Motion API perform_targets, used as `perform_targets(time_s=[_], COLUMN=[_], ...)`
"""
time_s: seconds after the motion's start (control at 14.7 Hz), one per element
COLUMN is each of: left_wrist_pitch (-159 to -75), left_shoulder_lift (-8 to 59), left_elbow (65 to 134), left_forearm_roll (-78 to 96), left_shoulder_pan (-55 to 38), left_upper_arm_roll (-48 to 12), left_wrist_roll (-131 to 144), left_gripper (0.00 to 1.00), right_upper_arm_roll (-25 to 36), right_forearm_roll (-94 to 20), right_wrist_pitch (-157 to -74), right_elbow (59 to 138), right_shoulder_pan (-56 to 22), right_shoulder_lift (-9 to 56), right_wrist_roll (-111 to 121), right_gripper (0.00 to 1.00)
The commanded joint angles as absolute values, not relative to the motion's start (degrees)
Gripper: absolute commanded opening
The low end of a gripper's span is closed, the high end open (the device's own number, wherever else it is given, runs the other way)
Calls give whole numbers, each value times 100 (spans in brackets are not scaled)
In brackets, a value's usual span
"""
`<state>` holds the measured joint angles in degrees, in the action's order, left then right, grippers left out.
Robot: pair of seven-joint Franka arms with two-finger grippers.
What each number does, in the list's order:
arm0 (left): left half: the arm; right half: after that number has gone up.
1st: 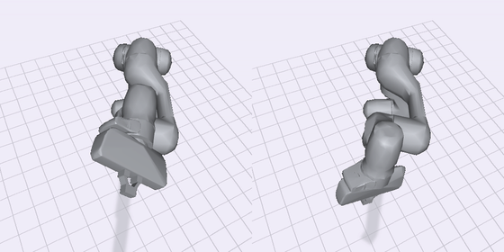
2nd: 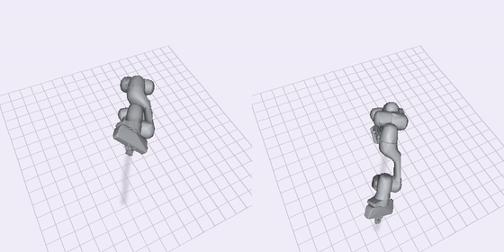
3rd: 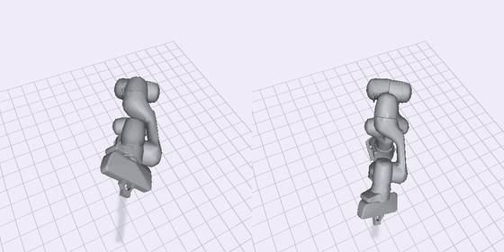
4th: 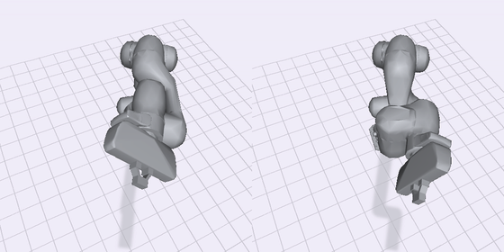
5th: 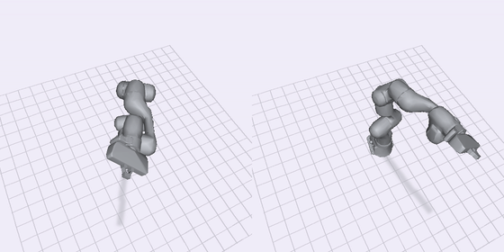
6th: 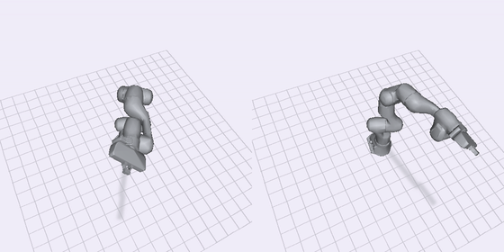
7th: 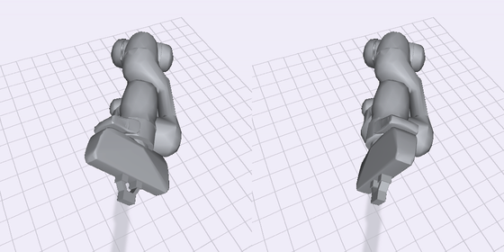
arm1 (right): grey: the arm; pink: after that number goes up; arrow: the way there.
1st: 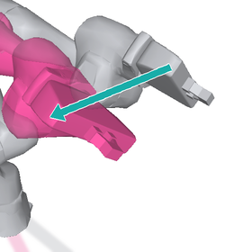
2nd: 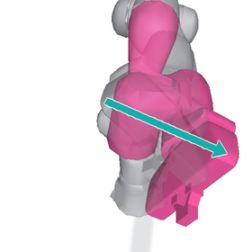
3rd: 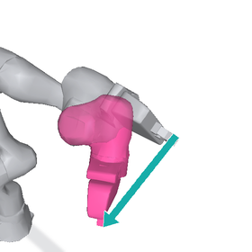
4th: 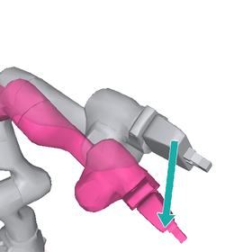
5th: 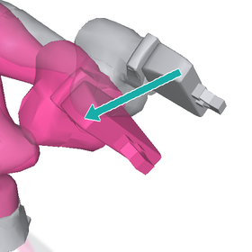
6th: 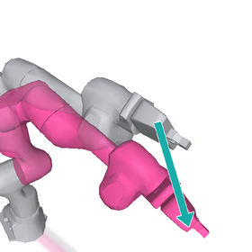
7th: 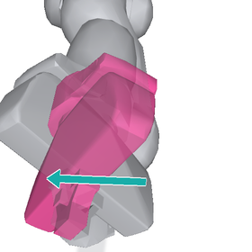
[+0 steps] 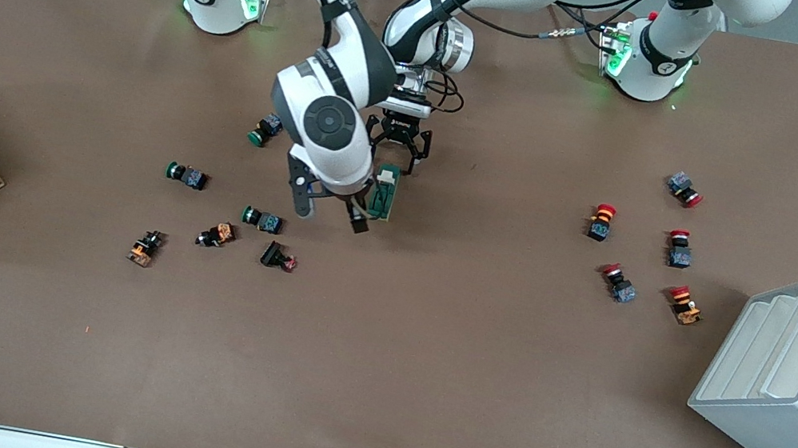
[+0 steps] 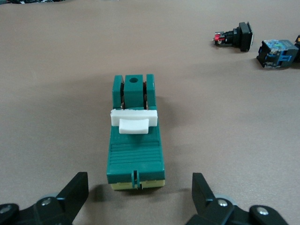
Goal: Close load switch with both arms
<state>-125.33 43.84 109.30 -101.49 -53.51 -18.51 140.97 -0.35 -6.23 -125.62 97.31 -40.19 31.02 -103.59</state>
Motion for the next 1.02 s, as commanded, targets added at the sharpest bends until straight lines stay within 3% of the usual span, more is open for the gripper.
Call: perform_targets(time_s=[0.0,0.34,0.68,0.95], left_wrist_pitch=[-12437,-12419,-12366,-12366], left_shoulder_lift=[4605,4684,4728,4720], left_elbow=[10653,10626,10626,10626], left_forearm_roll=[-10345,-10353,-10345,-10336], left_shoulder_pan=[-5353,-5361,-5370,-5361], left_upper_arm_roll=[-1784,-1767,-1767,-1767], left_wrist_roll=[14177,14177,14177,14194], left_gripper=[98,98,98,98], right_upper_arm_roll=[18,17,18,9], right_forearm_roll=[-606,-606,-606,-615], right_wrist_pitch=[-12761,-12814,-13516,-13605], right_elbow=[9747,9904,10432,10485], right_shoulder_pan=[-4226,-4491,-4737,-4868], right_shoulder_lift=[3216,3331,3331,3331], right_wrist_roll=[-10090,-10020,-9897,-9931], right_gripper=[100,100,100,100])
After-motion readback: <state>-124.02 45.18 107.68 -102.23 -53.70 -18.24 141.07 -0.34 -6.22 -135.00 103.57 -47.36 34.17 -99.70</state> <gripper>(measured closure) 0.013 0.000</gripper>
